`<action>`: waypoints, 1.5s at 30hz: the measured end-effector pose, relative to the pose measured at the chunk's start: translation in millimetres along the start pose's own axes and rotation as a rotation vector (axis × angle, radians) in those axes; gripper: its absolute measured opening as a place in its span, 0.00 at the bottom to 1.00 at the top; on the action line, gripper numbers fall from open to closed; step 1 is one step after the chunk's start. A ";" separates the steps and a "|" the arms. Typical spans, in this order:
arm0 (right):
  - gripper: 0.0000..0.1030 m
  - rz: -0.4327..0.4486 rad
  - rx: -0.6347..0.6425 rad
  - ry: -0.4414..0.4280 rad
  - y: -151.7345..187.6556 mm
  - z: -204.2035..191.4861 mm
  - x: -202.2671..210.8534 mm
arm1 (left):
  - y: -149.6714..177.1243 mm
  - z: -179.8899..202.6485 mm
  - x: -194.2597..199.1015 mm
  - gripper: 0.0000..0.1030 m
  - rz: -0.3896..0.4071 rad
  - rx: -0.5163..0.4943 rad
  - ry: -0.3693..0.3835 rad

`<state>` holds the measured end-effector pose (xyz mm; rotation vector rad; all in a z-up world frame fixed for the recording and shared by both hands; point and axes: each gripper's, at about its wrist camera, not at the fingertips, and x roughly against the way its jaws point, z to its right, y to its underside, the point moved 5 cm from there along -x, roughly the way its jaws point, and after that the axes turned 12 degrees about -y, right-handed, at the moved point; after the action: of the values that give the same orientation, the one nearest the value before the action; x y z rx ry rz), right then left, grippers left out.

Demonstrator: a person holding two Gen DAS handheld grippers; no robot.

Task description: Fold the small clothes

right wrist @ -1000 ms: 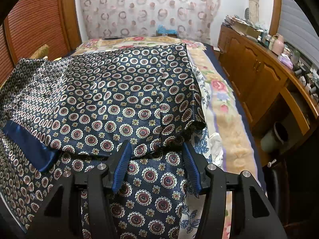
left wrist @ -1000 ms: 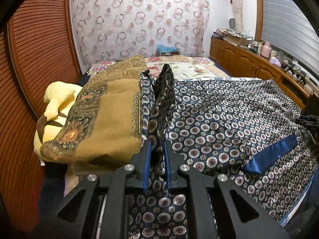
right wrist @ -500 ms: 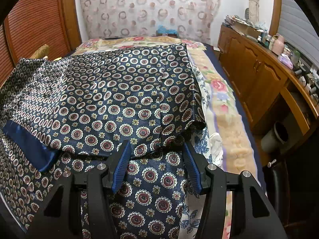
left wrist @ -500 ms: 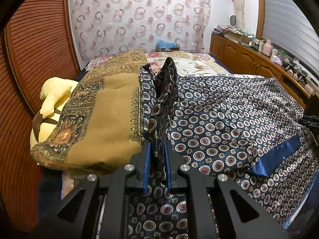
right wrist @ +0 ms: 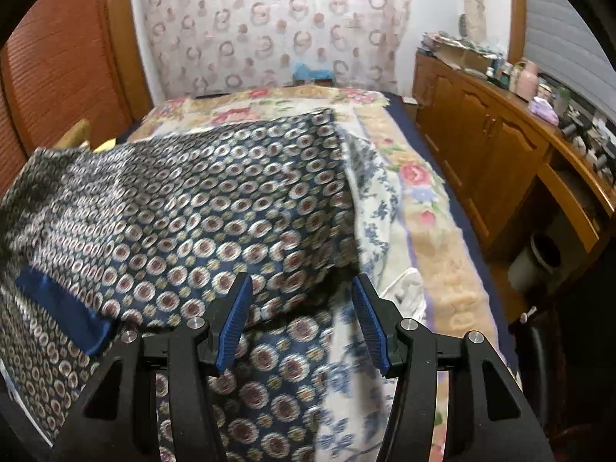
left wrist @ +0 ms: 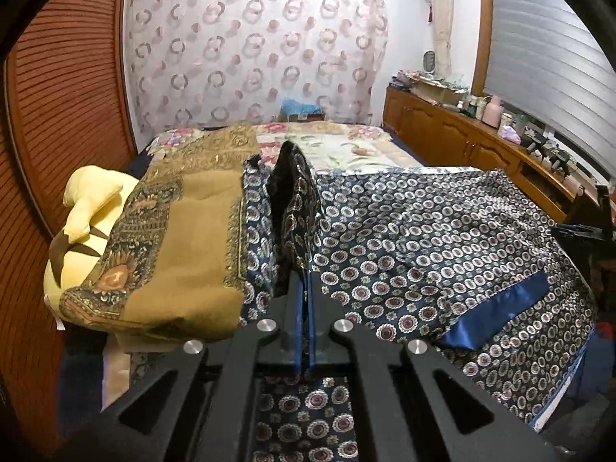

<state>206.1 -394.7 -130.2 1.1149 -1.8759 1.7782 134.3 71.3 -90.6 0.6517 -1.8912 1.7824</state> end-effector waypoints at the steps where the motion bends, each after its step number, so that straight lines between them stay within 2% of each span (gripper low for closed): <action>1: 0.53 -0.004 -0.010 0.003 -1.4 3.4 -1.4 | -0.7 1.0 1.7 0.00 0.003 0.000 0.004; 9: 0.53 -0.028 -0.054 -0.019 -7.1 12.3 -12.8 | 1.4 -3.1 -3.5 0.00 -0.009 0.016 0.000; 11: 0.53 -0.045 -0.052 -0.003 -8.9 15.8 -19.0 | 1.8 -5.0 -6.3 0.00 -0.014 0.023 0.004; 13: 0.40 -0.050 -0.037 0.003 -11.5 17.7 -23.2 | 1.0 -6.2 -9.4 0.00 -0.018 0.025 0.011; 14: 0.17 -0.053 -0.026 -0.006 -13.9 16.0 -25.4 | 0.6 -5.9 -9.5 0.00 -0.020 0.027 0.022; 15: 0.00 -0.059 -0.015 -0.021 -15.4 12.7 -26.7 | 0.6 -4.9 -9.2 0.00 -0.027 0.030 0.050; 16: 0.00 -0.059 -0.004 -0.043 -16.9 8.8 -26.0 | 0.0 -3.1 -7.1 0.00 -0.031 0.032 0.078; 19: 0.00 -0.011 0.010 -0.121 -24.7 -9.0 -10.9 | -3.2 -4.1 9.3 0.00 0.001 0.037 0.080; 24: 0.00 0.083 0.037 -0.168 -31.5 -34.7 32.8 | -5.4 -19.0 34.9 0.00 0.039 0.066 0.088; 29: 0.00 0.115 0.062 -0.192 -26.7 -49.7 68.5 | 3.3 -44.0 52.5 0.00 0.043 0.118 0.084; 33: 0.00 0.102 0.071 -0.209 -13.3 -56.5 85.8 | 22.0 -58.8 57.1 0.00 0.019 0.136 0.062; 37: 0.00 0.076 0.097 -0.186 4.1 -63.4 95.4 | 46.1 -65.1 62.3 0.00 -0.007 0.147 0.054; 45: 0.00 0.020 0.054 -0.153 40.4 -47.3 101.7 | 77.6 -68.8 72.3 0.00 -0.046 0.145 0.027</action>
<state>99.0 -384.9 -78.8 1.2894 -1.9420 1.8102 30.0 141.8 -102.4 0.7125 -1.7271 1.9026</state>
